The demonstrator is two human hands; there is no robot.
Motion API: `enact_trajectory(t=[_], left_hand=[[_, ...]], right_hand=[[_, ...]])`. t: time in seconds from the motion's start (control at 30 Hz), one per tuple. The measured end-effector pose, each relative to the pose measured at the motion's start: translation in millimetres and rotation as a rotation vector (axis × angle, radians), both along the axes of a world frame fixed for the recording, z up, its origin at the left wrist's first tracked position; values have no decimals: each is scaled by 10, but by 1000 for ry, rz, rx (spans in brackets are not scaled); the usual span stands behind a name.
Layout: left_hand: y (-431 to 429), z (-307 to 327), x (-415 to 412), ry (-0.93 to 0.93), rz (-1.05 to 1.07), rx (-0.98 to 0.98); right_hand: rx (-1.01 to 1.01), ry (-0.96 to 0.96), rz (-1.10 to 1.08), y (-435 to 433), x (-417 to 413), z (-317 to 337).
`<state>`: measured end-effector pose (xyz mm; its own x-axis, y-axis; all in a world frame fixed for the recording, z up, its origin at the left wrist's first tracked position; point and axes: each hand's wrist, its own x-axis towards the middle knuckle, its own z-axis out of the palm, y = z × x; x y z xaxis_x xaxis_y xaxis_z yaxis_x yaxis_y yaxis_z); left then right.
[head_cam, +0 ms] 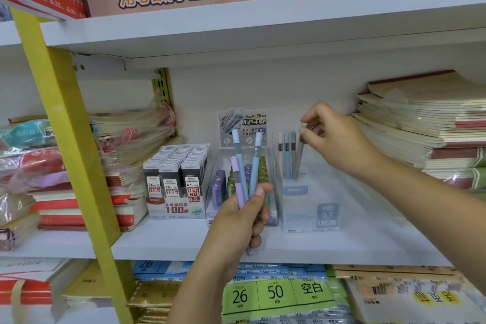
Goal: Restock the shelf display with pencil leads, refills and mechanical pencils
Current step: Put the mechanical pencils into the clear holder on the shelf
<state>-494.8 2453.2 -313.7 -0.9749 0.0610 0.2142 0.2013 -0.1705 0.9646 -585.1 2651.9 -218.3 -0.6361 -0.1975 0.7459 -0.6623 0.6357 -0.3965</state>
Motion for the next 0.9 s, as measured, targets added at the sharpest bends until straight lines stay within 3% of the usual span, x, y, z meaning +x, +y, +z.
enact_trajectory(t=[0.27, 0.43, 0.9], left_hand=[[-21, -16, -18, 10, -1, -17], [-23, -17, -11, 14, -8, -6], [-41, -14, 4, 16, -9, 2]], right_hand=[[45, 14, 48, -51, -98, -4], [-31, -91, 106, -53, -150, 36], [-46, -46, -23, -42, -134, 75]])
